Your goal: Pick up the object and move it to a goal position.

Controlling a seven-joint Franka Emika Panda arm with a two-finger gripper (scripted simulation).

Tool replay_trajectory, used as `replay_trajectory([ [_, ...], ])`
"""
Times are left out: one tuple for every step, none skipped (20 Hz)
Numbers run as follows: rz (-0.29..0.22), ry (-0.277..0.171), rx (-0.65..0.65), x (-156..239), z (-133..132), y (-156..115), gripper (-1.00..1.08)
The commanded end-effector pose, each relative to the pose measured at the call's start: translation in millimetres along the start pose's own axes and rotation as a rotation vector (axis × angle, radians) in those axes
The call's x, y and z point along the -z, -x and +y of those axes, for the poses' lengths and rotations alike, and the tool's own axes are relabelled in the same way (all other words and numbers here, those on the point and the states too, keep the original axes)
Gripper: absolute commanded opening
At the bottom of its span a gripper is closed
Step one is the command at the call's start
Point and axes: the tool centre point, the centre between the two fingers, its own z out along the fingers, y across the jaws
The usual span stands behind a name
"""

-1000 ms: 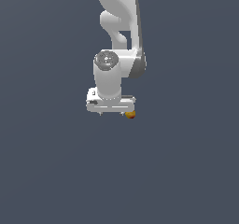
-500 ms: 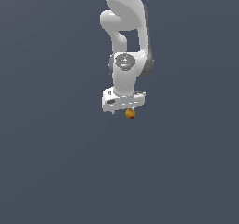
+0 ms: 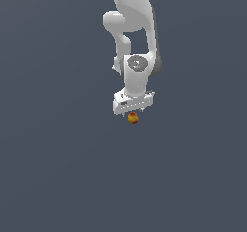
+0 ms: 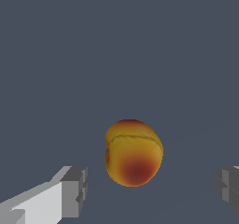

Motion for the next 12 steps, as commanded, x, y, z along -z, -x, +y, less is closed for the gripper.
replay_trajectory([
  [0.002,0.000,0.008,-0.8,-2.1,1.2,1.00],
  [0.000,0.000,0.004,-0.4,-1.0,0.5,1.00],
  [0.000,0.000,0.004,-0.7,-1.0,0.5,1.00],
  [0.000,0.000,0.004,-1.6,-1.0,0.6,1.00],
  [0.000,0.000,0.004,-3.2,-1.0,0.7,1.00],
  [0.001,0.000,0.004,-5.2,-1.3,0.7,1.00],
  [0.001,0.000,0.004,-7.9,-1.3,0.9,1.00],
  [0.001,0.000,0.004,-11.2,-1.2,1.1,1.00],
  [0.001,0.000,0.005,-15.0,-1.5,1.2,1.00],
  [0.001,0.000,0.006,-19.3,-1.8,1.4,1.00],
  [0.001,0.000,0.006,-24.3,-1.7,1.7,1.00],
  [0.001,0.000,0.006,-29.4,-2.1,1.9,1.00],
])
